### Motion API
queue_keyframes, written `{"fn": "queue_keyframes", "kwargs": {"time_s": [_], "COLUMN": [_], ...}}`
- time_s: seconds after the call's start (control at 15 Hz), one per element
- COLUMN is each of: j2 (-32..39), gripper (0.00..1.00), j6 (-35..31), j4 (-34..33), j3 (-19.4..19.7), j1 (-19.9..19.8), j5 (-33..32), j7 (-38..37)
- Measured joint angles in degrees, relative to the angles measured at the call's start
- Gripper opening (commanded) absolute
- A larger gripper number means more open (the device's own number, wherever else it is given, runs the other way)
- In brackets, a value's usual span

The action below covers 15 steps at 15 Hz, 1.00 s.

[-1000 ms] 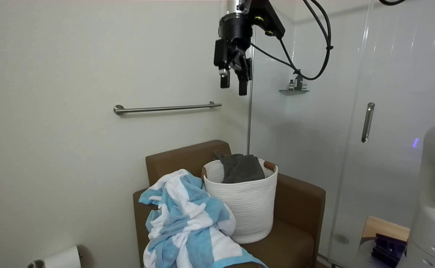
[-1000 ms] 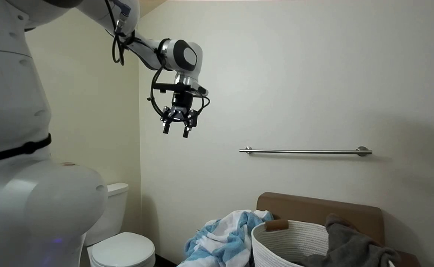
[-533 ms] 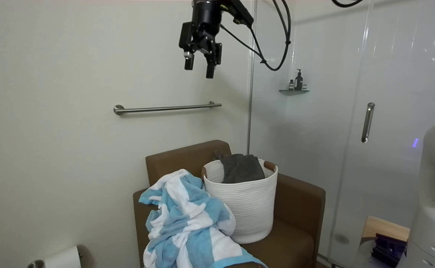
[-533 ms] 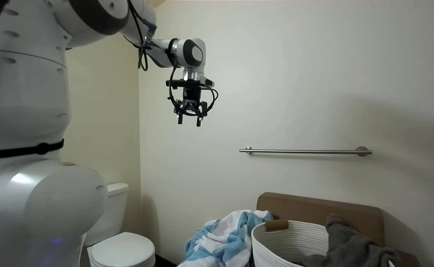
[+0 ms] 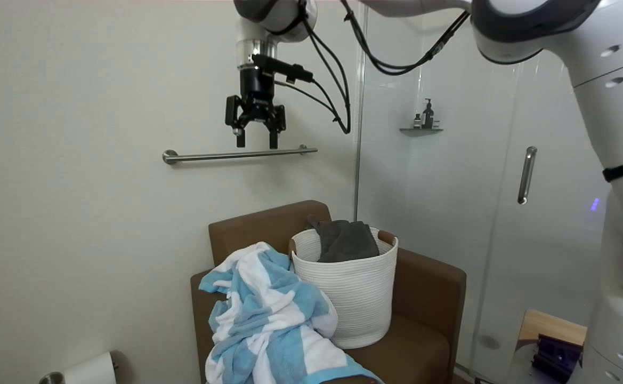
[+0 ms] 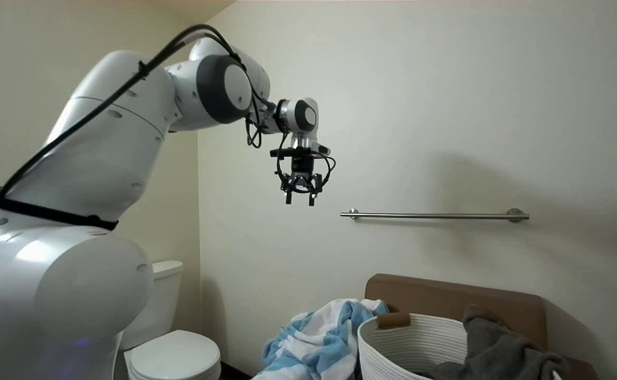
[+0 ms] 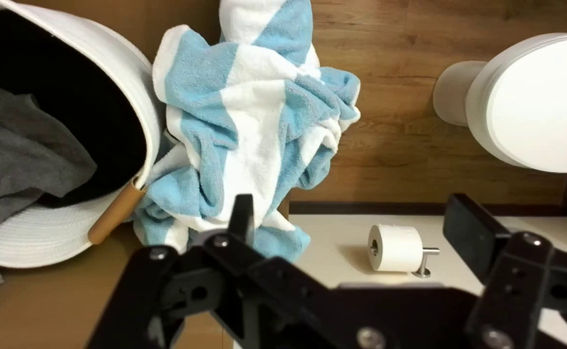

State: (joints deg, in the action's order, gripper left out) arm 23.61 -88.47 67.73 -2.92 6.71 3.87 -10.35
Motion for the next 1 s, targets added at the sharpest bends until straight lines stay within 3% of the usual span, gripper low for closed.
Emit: {"fn": "queue_keyframes", "kwargs": {"time_s": [0.2, 0.4, 1.0], "j2": [9.4, 13.9, 14.5], "gripper": [1.00, 1.00, 1.00], "j6": [4.2, 6.8, 6.4], "j4": [-8.9, -14.6, -16.9], "j3": [1.2, 1.5, 2.9], "j1": [-1.0, -2.2, -3.2], "j5": [0.2, 0.3, 0.8], "j7": [0.0, 0.0, -2.1]}}
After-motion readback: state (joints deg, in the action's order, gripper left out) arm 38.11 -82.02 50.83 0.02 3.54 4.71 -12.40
